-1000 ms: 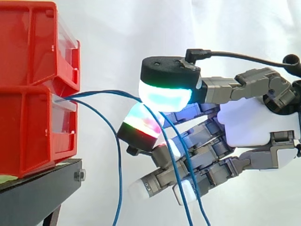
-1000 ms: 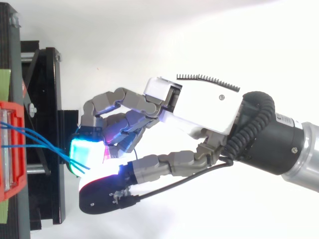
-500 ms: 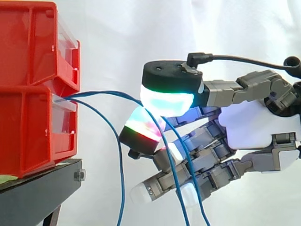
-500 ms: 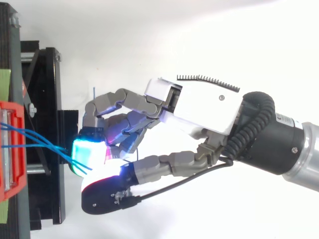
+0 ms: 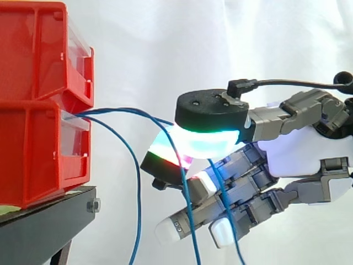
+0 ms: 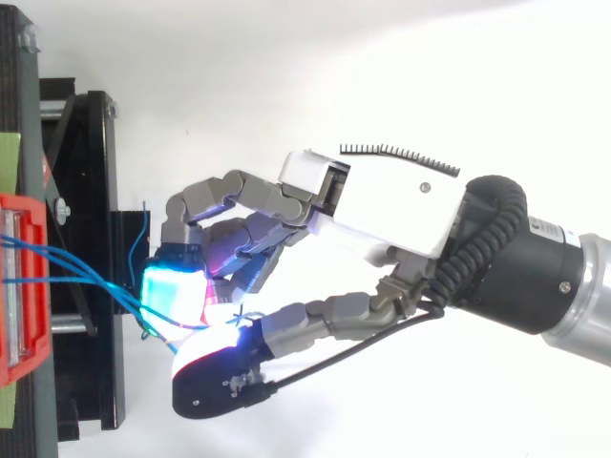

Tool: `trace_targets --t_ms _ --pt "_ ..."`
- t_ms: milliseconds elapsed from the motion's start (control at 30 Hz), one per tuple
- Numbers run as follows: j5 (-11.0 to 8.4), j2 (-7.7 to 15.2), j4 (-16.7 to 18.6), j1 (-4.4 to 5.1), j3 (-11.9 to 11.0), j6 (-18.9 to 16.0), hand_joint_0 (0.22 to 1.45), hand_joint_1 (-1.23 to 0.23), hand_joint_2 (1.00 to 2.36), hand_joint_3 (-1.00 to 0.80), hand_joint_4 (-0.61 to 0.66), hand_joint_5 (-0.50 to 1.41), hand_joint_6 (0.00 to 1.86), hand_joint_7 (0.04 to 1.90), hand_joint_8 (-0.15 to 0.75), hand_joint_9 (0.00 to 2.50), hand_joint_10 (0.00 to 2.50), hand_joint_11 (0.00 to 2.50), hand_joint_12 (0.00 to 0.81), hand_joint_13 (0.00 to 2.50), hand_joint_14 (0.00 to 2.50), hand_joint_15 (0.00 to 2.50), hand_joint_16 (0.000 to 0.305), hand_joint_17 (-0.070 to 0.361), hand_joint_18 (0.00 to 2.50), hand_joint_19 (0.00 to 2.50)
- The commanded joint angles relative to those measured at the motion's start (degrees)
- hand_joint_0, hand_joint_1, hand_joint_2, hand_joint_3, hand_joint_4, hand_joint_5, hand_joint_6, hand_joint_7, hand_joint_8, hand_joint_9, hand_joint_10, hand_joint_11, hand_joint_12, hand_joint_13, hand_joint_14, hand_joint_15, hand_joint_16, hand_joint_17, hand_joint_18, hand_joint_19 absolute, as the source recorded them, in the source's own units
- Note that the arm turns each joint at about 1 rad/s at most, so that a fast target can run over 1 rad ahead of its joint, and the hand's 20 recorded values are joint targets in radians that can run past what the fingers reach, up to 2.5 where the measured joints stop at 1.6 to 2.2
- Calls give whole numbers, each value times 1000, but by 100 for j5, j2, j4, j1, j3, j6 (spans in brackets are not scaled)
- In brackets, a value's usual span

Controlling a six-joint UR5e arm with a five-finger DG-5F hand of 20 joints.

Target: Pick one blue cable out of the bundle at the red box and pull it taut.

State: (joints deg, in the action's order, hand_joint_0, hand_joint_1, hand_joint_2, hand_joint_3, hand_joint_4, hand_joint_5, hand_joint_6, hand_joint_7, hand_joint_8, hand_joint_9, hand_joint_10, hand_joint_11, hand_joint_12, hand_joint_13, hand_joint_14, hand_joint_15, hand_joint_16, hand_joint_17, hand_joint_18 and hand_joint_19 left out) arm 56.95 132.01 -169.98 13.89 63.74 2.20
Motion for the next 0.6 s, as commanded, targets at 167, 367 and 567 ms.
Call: trace_targets --t_ms 167,367,567 --pt "0 0 0 0 7 0 655 -901 1000 -500 355 -236 903 1162 453 788 6 1323 448 692 8 298 61 138 930 407" --pt "0 0 0 0 -2 0 571 -818 1000 -500 334 -218 879 1139 466 826 7 1317 451 701 8 309 62 139 930 420" --pt "0 0 0 0 -2 0 534 -724 1000 -500 317 -196 852 1145 476 876 7 1301 457 723 7 312 62 140 938 421"
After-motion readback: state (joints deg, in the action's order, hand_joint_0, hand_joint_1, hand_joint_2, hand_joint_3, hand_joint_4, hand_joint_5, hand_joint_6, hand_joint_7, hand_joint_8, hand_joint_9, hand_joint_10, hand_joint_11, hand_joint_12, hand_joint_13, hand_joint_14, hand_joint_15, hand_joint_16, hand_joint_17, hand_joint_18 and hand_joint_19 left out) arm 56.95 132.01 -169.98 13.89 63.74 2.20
